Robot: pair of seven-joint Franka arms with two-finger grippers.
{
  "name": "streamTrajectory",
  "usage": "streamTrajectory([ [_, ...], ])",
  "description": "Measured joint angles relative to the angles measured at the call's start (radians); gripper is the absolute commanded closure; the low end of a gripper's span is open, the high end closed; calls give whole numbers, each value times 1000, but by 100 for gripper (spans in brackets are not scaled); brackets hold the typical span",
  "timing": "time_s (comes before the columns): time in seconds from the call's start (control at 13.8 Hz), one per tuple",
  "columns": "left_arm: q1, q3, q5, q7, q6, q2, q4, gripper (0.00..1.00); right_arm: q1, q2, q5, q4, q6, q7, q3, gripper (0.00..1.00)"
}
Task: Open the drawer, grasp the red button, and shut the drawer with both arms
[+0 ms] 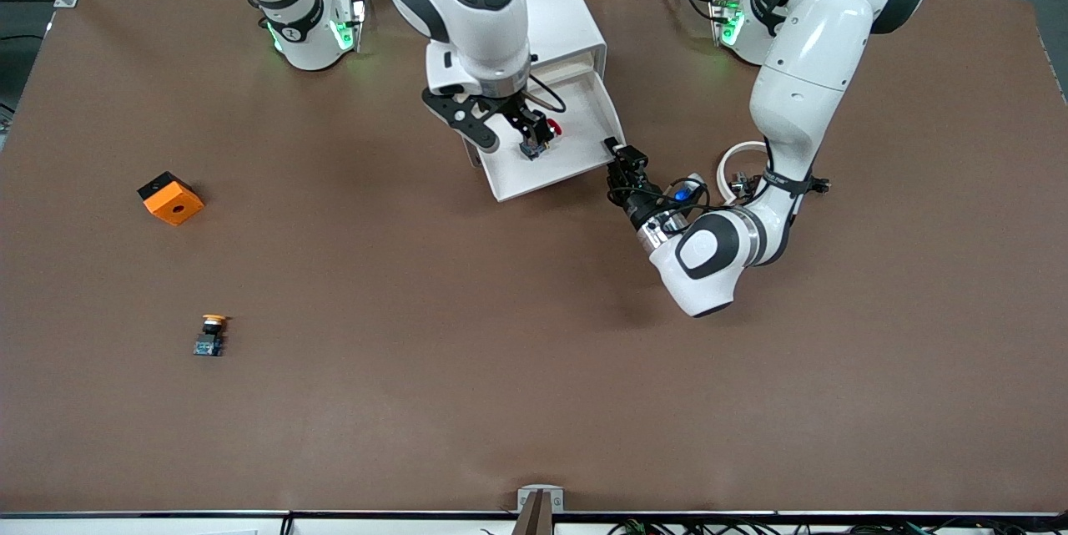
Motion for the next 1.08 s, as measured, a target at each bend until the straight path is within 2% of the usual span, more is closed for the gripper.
streamTrajectory([
  [0.29,1,0,0,1,-3,1,13,0,18,52,7,0,64,13,0,0],
  [0.58,2,0,0,17,-22,1,52,0,26,73,7,0,69,14,0,0],
  [1.08,30,0,0,274,-102,-8,168,0,52,117,7,0,69,14,0,0],
])
